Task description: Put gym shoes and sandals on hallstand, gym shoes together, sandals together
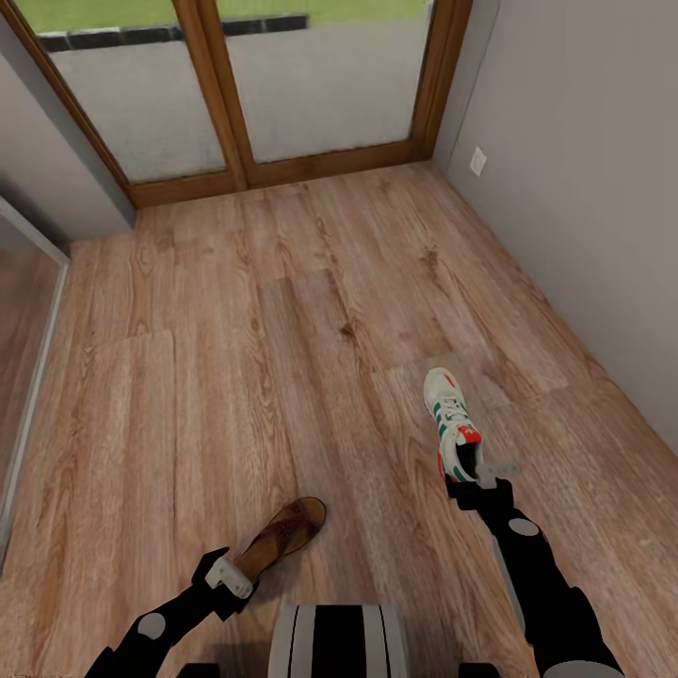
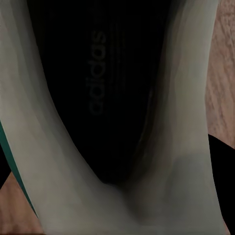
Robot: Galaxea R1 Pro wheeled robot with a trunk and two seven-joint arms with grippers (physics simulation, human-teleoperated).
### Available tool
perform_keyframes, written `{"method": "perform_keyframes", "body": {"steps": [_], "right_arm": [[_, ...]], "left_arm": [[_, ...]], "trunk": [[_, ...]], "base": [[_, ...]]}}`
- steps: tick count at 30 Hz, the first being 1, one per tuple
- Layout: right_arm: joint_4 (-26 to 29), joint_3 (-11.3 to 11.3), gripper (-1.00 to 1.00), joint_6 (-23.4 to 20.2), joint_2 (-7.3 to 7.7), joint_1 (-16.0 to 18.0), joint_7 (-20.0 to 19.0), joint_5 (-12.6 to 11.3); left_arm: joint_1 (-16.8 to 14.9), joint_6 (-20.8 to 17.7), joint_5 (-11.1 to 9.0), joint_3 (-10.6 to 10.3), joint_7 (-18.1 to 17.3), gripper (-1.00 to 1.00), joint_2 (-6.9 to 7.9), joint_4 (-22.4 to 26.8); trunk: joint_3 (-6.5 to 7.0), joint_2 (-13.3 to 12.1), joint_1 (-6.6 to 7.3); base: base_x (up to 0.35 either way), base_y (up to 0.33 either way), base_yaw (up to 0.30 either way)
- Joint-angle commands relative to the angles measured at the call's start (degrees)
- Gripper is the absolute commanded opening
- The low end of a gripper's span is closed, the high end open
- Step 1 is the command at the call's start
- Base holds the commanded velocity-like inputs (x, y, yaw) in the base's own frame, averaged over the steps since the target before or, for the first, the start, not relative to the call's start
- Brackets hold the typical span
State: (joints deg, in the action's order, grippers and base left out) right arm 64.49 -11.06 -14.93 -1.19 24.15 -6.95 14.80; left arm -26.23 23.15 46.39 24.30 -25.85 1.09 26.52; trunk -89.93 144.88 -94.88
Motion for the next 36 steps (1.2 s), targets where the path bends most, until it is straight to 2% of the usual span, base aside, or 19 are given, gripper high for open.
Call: {"method": "perform_keyframes", "body": {"steps": [1, 3, 14, 24, 36], "right_arm": [[0.11, -0.2, -1.0, -0.23, -0.07, 0.02, -0.53, 0.59], [0.11, -0.15, -1.0, -0.21, -0.07, 0.02, -0.53, 0.59], [0.11, -0.1, -1.0, -0.27, -0.11, 0.02, -0.53, 0.59], [0.11, -0.1, -1.0, -0.27, -0.13, 0.02, -0.53, 0.59], [0.11, -0.1, -1.0, -0.27, -0.13, 0.02, -0.53, 0.59]], "left_arm": [[-0.04, 0.32, 0.49, 0.49, -0.31, 1.0, -0.05, 0.02], [-0.04, 0.32, 0.49, 0.49, -0.31, 1.0, -0.04, 0.02], [-0.04, 0.32, 0.46, 0.49, -0.26, 1.0, -0.02, 0.02], [-0.04, 0.32, 0.46, 0.49, -0.26, 1.0, 0.05, 0.02], [-0.04, 0.32, 0.46, 0.49, -0.26, 1.0, -0.03, 0.02]], "trunk": [[-0.28, 0.03, -0.01], [-0.75, 0.06, -0.06], [-0.84, 0.06, -0.06], [-3.06, 0.19, -0.32], [-3.06, 0.19, -0.32]], "base": [[0.0, 0.0, 0.0], [0.0, 0.0, 0.0], [0.0, 0.0, 0.0], [0.0, 0.0, 0.0], [0.0, 0.0, 0.0]]}}
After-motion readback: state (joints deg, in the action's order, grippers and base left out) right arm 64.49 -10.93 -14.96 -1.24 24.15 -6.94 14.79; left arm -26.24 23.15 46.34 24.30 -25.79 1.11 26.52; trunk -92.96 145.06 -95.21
